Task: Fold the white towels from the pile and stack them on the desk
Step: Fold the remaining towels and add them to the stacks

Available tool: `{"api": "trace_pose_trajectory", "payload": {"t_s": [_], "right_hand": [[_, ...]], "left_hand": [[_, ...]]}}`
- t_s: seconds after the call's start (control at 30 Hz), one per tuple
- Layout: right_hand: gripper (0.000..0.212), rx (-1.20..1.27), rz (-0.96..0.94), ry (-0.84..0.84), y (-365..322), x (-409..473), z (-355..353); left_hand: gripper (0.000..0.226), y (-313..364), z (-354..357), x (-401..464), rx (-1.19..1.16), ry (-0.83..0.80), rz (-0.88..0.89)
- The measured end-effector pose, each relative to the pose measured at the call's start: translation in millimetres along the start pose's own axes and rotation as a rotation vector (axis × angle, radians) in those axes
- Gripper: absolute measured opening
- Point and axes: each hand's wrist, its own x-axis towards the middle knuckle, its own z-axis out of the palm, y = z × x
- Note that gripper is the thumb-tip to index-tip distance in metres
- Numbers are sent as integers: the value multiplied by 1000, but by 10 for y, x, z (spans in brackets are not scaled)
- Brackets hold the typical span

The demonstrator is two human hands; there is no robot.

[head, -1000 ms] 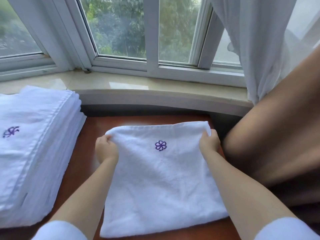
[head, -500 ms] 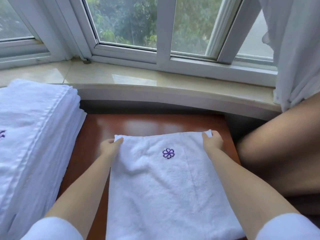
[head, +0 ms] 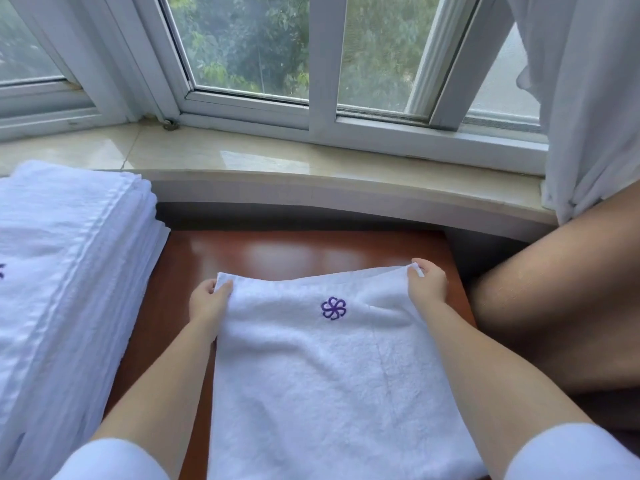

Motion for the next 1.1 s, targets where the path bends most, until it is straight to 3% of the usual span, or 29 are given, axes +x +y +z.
{"api": "trace_pose_trajectory", "payload": {"t_s": [0.13,0.23,0.4,0.47,0.53,0.67,0.93,1.1], "right_hand": [[26,-83,-43,112,-14,123,96],[23,-146,-36,142,16,199,160],[22,-361,108,0,47,193,224],[6,-313,145,-96,13,214,216],[16,-232,163,-135,-34,218,178],[21,-282,-9,-62,-163,102,23],[34,-279,-272,217,-748,-187,-558],[33,-132,-458,399,-1275,-469,-1034]], "left_hand": [[43,-7,135,138,197,103,-22],[43,27,173,218,262,110,-76],[33,111,175,278,231,6,-221],[27,145,164,255,187,-32,-252],[26,163,125,226,156,-29,-252],[26,261,43,123,154,35,-181],[11,945,-286,-396,-234,41,92],[45,1448,-515,-902,-355,140,299]]}}
